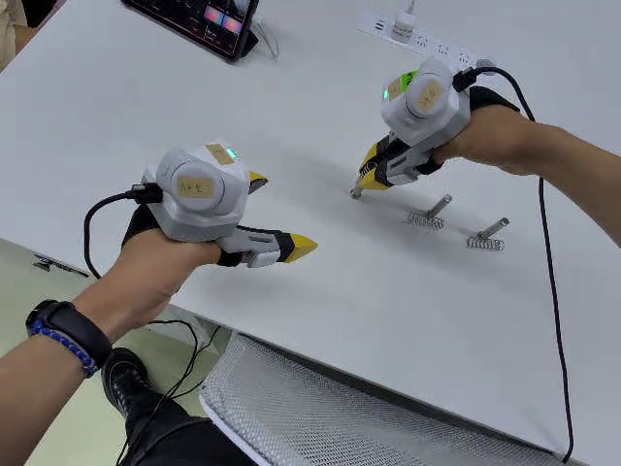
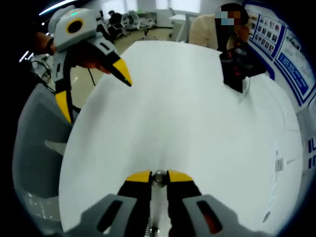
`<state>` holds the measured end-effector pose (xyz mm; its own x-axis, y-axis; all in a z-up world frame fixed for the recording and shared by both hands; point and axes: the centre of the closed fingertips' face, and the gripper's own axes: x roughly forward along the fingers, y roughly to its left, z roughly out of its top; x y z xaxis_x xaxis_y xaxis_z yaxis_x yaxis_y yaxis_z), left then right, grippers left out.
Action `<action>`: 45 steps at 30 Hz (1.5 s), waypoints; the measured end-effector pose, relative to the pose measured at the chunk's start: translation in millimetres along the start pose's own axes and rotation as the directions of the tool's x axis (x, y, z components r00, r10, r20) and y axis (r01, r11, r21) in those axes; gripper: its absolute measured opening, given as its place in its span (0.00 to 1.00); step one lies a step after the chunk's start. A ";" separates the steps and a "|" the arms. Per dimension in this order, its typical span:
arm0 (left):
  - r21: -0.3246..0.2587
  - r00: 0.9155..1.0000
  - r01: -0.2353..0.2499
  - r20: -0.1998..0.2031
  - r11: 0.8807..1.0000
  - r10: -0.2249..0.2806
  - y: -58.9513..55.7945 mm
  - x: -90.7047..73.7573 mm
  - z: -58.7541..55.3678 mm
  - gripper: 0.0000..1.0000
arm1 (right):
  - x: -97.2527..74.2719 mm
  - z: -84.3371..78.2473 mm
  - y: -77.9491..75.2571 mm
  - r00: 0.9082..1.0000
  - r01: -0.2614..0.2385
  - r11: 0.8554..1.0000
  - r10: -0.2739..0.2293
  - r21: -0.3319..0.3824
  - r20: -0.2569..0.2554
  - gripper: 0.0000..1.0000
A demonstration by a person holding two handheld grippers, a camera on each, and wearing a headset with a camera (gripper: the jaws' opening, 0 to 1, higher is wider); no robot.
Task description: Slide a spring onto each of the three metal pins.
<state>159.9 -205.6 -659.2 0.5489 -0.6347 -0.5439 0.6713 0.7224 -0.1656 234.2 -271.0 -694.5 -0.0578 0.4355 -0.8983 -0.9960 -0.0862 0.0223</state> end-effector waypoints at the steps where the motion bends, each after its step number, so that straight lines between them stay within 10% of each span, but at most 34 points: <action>1: 0.000 1.000 0.000 0.000 1.000 0.000 0.0 0.0 -0.1 0.68 | 1.0 -0.4 0.1 1.000 0.000 1.000 0.000 -0.003 -0.003 0.13; 24: -0.004 1.000 -0.001 -0.004 1.000 0.001 0.3 1.9 1.2 0.68 | 18.6 -13.0 4.5 0.999 -0.022 1.000 0.022 -0.016 -0.047 0.20; 34: 0.008 1.000 0.006 -0.004 1.000 -0.006 -3.5 7.0 8.1 0.68 | -3.9 -21.7 -1.9 0.998 0.060 0.995 -0.063 0.084 0.029 0.35; 45: 0.028 0.999 0.033 -0.004 0.999 -0.033 -12.8 16.0 20.6 0.68 | -44.0 -29.2 -2.2 0.964 0.155 0.948 -0.207 0.279 0.169 0.50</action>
<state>170.3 -230.7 -648.9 0.5247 -0.6567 -0.5417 0.7026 0.6933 -0.1600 240.9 -316.1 -667.9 0.1394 0.5887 -0.7963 -0.9718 0.2359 0.0043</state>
